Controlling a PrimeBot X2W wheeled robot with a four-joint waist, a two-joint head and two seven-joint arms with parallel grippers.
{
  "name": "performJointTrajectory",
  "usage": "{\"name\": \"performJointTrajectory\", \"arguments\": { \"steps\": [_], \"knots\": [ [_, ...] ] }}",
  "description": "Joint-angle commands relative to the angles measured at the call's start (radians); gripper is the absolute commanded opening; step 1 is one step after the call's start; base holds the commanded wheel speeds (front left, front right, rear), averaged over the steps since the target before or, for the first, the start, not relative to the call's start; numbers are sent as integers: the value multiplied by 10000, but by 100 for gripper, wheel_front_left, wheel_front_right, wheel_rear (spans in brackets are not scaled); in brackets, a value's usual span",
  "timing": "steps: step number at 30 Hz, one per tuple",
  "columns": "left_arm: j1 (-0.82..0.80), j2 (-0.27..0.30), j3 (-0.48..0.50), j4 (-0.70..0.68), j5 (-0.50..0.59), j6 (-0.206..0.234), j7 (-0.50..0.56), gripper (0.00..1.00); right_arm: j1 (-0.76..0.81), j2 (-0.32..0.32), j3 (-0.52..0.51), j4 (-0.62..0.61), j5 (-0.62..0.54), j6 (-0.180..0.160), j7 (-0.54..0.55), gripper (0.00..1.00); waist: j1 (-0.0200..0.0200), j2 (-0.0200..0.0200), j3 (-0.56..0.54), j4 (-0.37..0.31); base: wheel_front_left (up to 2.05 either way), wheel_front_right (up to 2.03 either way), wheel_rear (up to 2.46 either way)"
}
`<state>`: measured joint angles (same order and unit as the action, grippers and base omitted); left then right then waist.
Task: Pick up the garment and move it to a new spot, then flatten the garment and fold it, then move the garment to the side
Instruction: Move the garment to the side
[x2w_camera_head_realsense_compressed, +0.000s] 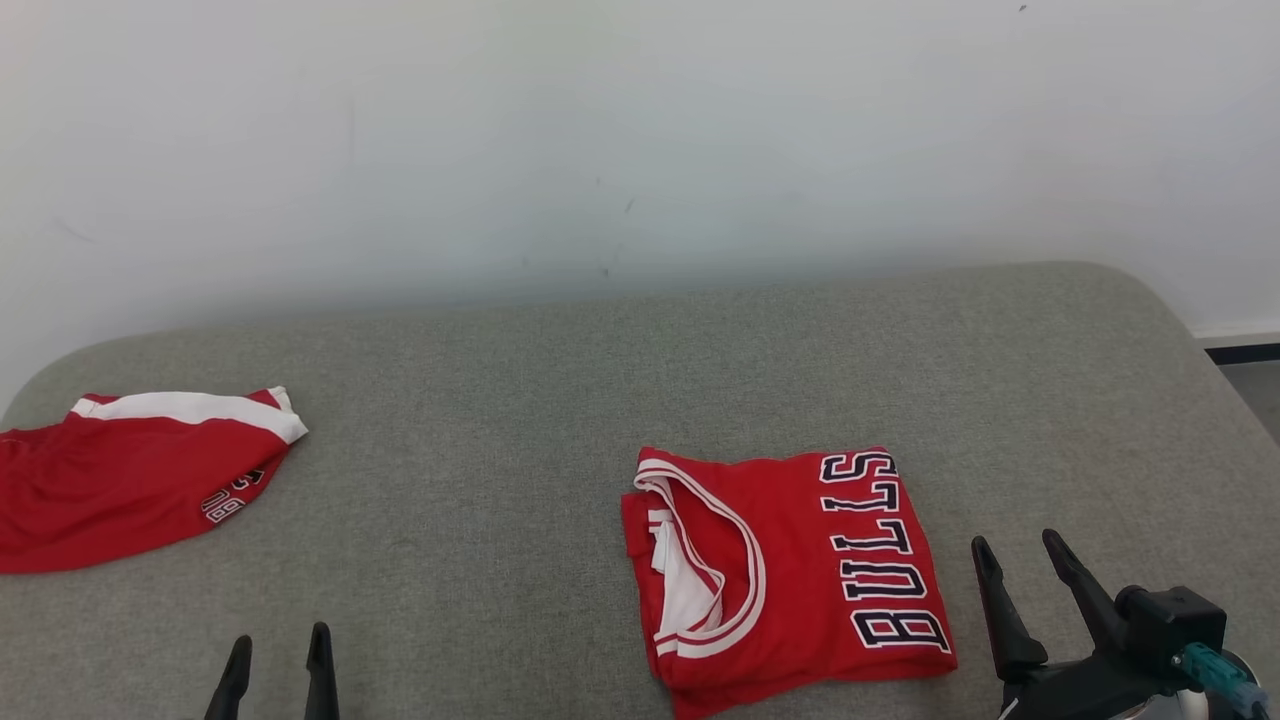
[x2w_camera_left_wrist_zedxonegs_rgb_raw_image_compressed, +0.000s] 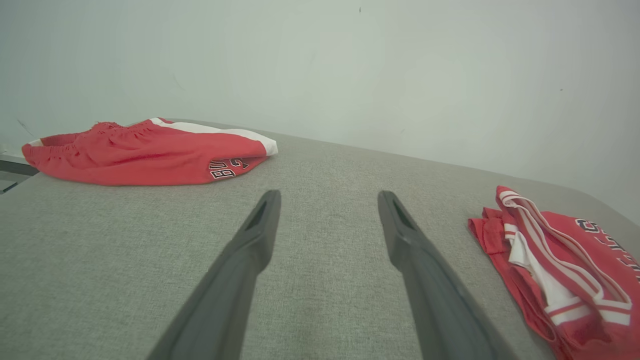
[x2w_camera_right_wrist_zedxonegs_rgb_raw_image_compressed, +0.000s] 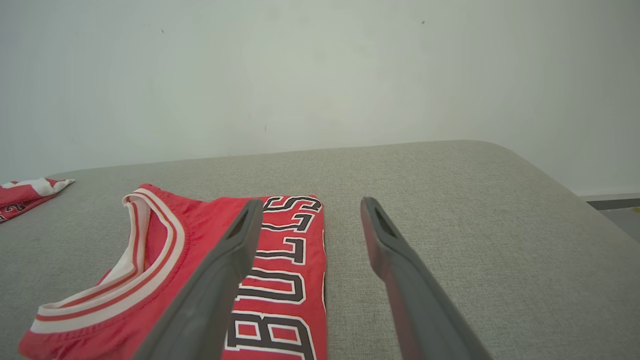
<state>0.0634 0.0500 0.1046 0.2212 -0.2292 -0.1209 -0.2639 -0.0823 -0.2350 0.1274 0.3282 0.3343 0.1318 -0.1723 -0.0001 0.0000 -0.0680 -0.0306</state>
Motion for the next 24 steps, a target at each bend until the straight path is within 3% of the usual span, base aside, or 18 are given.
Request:
{"name": "performJointTrajectory", "arguments": {
  "steps": [1,24],
  "knots": [
    [37,10,47,-27,-8,11,-2,100,-44,-60,7,-30,85,-24,-37,100,1,0,9,3,0,0,0],
    [-192,9,270,239,192,-69,-2,100,-415,-60,8,228,120,-24,287,100,1,0,180,170,0,0,0]
  ]
}}
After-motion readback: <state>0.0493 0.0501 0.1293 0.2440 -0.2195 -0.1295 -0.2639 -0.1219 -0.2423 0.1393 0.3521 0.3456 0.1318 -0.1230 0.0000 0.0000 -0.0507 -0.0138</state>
